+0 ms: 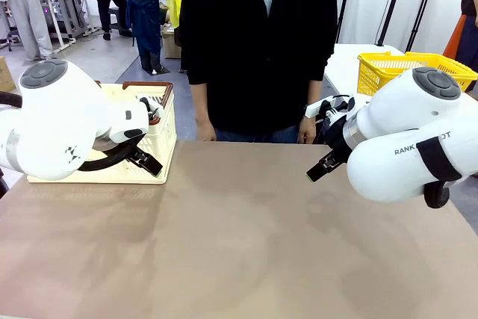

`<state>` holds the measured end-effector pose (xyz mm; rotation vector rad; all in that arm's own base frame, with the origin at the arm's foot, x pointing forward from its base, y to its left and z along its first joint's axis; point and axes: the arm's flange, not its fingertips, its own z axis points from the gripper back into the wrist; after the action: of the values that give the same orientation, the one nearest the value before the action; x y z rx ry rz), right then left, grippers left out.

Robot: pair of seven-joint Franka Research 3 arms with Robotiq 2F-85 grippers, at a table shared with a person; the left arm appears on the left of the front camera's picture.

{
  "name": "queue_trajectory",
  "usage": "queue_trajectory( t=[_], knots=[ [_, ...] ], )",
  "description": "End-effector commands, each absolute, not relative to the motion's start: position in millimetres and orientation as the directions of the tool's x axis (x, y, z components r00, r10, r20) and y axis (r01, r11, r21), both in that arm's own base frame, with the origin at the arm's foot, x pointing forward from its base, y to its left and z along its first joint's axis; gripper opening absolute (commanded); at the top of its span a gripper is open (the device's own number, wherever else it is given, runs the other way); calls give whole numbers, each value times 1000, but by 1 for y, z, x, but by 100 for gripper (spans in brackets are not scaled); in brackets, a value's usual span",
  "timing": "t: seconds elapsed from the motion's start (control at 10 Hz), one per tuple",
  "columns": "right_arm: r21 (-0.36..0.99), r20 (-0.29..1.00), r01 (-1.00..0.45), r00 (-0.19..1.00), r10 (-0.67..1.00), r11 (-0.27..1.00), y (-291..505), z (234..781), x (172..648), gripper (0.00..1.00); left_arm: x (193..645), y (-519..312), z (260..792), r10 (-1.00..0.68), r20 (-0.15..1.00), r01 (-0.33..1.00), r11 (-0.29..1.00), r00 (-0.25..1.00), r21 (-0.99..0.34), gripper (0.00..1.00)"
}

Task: Place the drinks into the Shopping basket.
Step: Pick up one drink and place it into the Shopping basket.

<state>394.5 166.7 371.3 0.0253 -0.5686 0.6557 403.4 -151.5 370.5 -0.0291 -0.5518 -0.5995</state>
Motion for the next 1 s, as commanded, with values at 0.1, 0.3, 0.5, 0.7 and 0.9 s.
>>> queue_trajectory(
  t=[0.1,0.3,0.5,0.7,0.9],
  knots=[
    [68,388,-578,767,512,813,162,377,384,100,382,-148,386,-552,344,620,775,759,-122,100],
    [343,216,-344,935,283,874,150,402,376,100,359,-154,412,-482,86,469,771,872,-431,100],
    [702,117,-180,984,138,689,118,452,361,100,348,-136,453,-445,139,417,621,885,-664,100],
    [858,105,-117,993,52,500,54,491,340,100,337,-75,503,-343,280,408,392,896,-824,100],
    [938,63,-14,990,-130,347,-39,503,320,100,325,24,526,-134,364,387,256,922,-886,100]
  ],
)
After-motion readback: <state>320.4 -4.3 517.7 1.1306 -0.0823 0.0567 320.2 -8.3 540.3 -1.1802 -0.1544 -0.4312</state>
